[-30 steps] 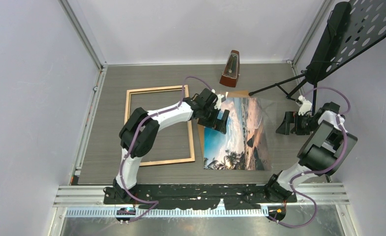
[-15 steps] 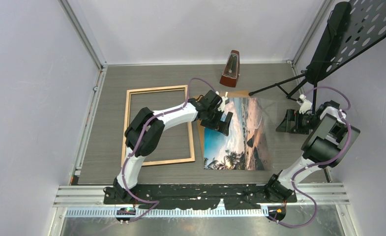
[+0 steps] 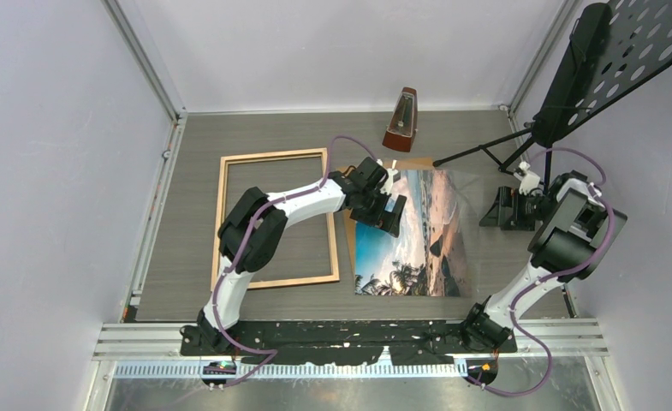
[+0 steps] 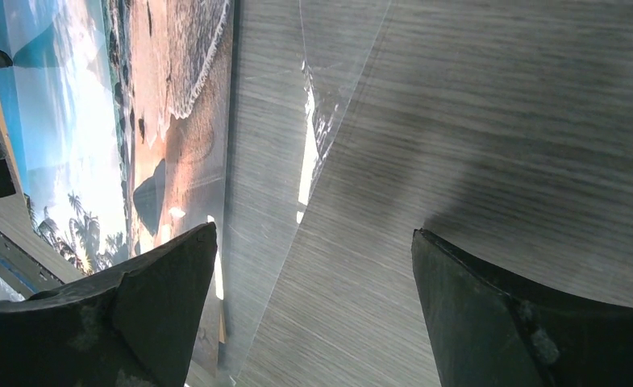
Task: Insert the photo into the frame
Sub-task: Pick up the photo frame item at the center of the board.
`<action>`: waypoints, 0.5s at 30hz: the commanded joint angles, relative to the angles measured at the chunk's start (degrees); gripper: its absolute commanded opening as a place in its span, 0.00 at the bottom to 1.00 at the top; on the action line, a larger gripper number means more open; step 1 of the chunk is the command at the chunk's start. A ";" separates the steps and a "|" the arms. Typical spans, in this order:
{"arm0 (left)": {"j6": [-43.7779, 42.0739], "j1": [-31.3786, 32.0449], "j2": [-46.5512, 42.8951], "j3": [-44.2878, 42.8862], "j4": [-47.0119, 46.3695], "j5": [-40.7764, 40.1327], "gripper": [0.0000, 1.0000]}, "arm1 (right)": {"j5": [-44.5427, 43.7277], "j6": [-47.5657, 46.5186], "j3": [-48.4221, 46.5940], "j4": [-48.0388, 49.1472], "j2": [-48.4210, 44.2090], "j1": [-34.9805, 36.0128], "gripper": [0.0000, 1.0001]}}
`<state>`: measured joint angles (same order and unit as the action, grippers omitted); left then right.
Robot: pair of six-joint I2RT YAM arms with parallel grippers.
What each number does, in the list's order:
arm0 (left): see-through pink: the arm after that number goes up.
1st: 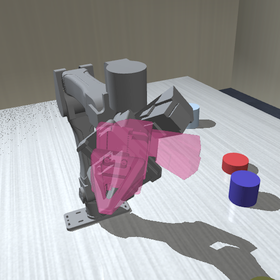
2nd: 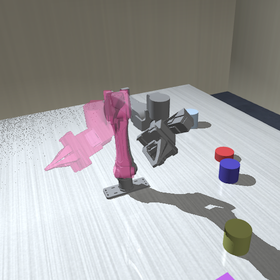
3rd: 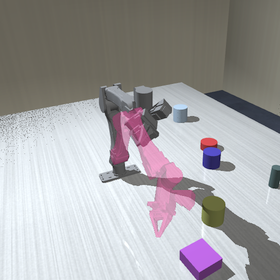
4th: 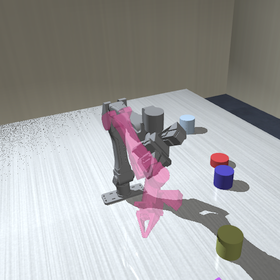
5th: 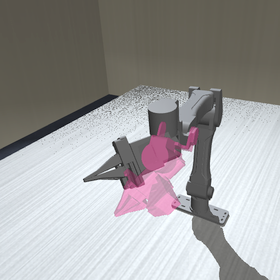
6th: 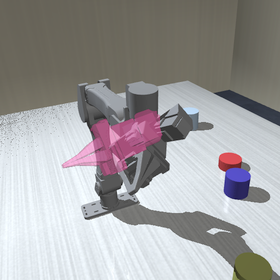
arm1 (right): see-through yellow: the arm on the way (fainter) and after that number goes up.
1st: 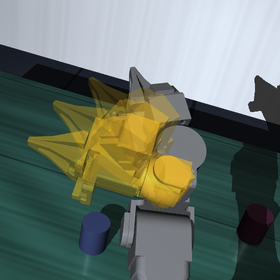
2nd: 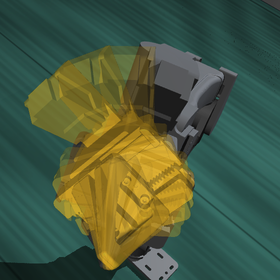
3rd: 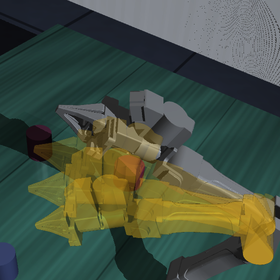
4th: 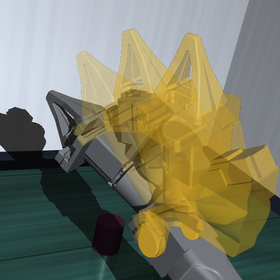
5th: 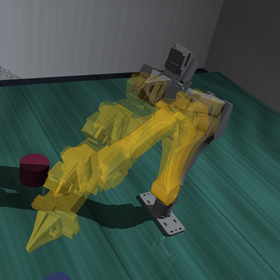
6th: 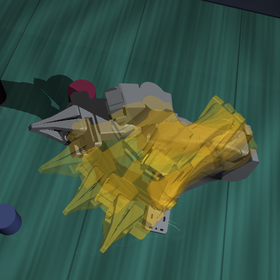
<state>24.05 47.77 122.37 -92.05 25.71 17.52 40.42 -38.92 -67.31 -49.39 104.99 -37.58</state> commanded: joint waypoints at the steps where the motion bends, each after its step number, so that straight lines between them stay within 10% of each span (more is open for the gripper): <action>1: 0.29 0.48 1.17 0.26 1.29 -0.09 0.99 | 0.43 0.94 -2.91 -0.55 1.19 1.65 0.97; 15: 0.03 0.48 1.78 0.36 1.01 0.33 0.99 | 2.83 2.76 -5.54 0.21 6.82 5.53 0.95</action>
<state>24.03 47.77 122.41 -92.03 25.65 17.52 42.30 -36.07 -71.42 -49.36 109.58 -33.15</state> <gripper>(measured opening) 0.992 0.951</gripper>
